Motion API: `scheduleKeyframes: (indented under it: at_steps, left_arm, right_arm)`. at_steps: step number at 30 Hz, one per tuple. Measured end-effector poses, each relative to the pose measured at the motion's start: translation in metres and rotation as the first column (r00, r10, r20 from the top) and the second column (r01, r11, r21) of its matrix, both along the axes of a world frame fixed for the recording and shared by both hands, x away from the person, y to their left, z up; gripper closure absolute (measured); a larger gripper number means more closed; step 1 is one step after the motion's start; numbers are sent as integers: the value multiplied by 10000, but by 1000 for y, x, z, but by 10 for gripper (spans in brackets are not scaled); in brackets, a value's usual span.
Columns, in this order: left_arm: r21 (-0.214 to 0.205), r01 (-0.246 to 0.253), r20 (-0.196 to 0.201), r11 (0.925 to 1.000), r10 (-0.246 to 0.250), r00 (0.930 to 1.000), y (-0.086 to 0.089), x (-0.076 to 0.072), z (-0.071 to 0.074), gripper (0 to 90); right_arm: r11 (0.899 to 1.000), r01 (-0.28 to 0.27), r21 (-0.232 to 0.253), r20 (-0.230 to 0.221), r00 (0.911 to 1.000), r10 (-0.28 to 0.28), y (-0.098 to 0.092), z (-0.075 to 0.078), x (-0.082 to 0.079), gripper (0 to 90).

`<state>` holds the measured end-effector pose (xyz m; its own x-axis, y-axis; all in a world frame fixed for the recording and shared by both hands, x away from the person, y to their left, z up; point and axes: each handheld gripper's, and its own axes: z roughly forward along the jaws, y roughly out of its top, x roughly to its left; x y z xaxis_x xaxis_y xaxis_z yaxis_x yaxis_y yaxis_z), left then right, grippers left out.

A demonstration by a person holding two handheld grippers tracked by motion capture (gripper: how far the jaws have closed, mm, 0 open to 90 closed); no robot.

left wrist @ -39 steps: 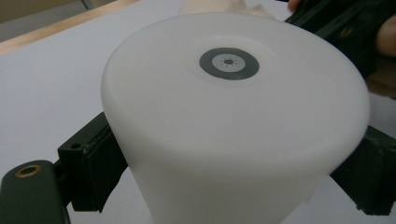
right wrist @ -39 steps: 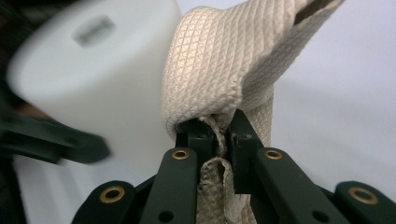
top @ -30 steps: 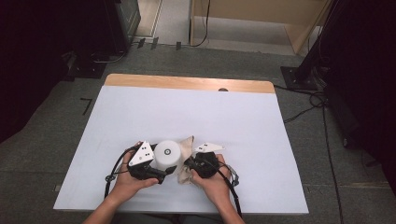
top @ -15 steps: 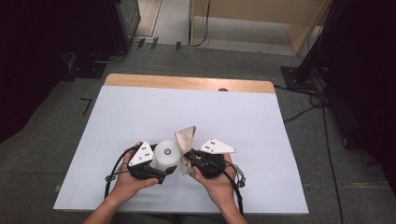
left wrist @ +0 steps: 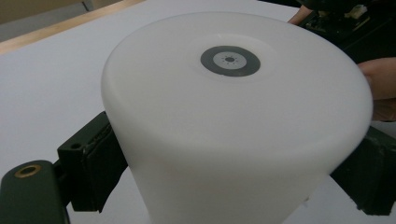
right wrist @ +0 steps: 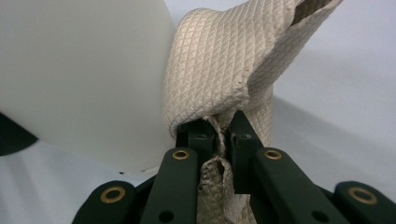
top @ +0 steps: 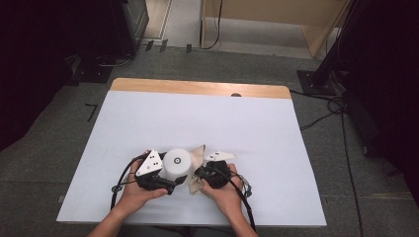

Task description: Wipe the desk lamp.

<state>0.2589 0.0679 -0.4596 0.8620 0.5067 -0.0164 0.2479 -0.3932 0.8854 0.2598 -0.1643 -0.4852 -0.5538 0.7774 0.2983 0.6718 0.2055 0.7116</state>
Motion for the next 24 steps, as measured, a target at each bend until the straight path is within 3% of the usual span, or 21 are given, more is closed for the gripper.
scheduleKeyframes:
  at_steps: [6,9,13,16,19,24]
  left_arm:
    - [-10,4,-25,10000,-4,10000,0,0,0,87]
    - [-22,14,-38,10000,-14,10000,1,0,0,87]
    - [-37,12,-39,10000,-12,10000,0,0,0,87]
    - [-44,1,-41,10000,-1,10000,1,0,-1,86]
    - [-96,-15,-73,10000,14,10000,0,0,-1,85]
    - [-171,-28,-127,9999,26,9999,1,1,-2,84]
  right_arm:
    - [9998,-52,169,18,10000,52,-1,4,-1,834]
    - [9982,-135,591,399,9991,111,-5,17,-4,834]
    - [9920,-307,1222,1242,9921,154,-11,41,-11,833]
    - [9901,-383,1354,1651,9862,156,-13,53,-16,833]
    - [9899,-415,1353,1673,9857,184,-13,53,-16,833]
    - [9934,-388,1080,1148,9930,263,-11,40,-10,832]
